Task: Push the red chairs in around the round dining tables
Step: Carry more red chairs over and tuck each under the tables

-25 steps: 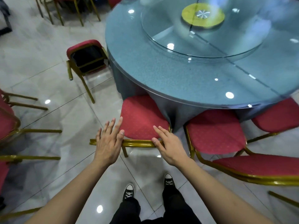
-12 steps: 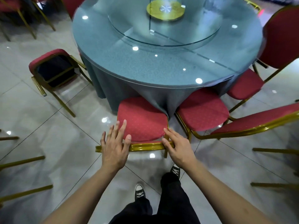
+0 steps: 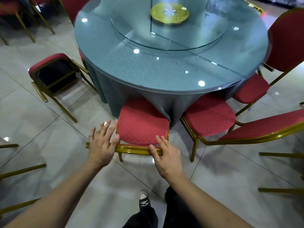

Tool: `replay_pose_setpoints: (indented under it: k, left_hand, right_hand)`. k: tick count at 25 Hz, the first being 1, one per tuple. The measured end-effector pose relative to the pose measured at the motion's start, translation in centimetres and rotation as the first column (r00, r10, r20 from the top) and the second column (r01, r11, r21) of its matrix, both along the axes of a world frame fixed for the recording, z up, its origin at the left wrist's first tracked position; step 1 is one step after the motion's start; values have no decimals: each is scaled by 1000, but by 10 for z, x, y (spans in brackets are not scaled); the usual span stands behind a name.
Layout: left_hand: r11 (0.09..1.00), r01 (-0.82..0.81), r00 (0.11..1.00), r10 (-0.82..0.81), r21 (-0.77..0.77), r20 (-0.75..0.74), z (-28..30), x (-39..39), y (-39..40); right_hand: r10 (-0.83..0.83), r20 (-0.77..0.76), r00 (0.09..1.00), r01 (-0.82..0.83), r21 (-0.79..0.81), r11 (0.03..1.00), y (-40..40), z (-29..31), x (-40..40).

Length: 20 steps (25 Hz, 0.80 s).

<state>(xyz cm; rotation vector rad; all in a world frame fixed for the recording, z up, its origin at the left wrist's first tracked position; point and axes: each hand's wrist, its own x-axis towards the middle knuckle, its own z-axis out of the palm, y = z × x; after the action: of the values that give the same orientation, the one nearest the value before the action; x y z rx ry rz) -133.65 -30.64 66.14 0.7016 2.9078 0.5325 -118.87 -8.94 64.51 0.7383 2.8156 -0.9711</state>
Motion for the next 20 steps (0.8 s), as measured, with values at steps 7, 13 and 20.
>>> replay_pose_setpoints:
  k: [7, 13, 20]
  left_hand:
    - [996, 88, 996, -89, -31, -24, -6, -65, -19]
    - [990, 136, 990, -137, -45, -20, -9, -103, -13]
    - [988, 157, 987, -157, -5, -31, -9, -128, 15]
  right_hand:
    - [-80, 29, 996, 81, -12, 997, -36, -1, -40]
    - [-159, 14, 987, 159, -13, 987, -37, -2, -68]
    - [-13, -134, 991, 34, 154, 987, -15, 0, -105]
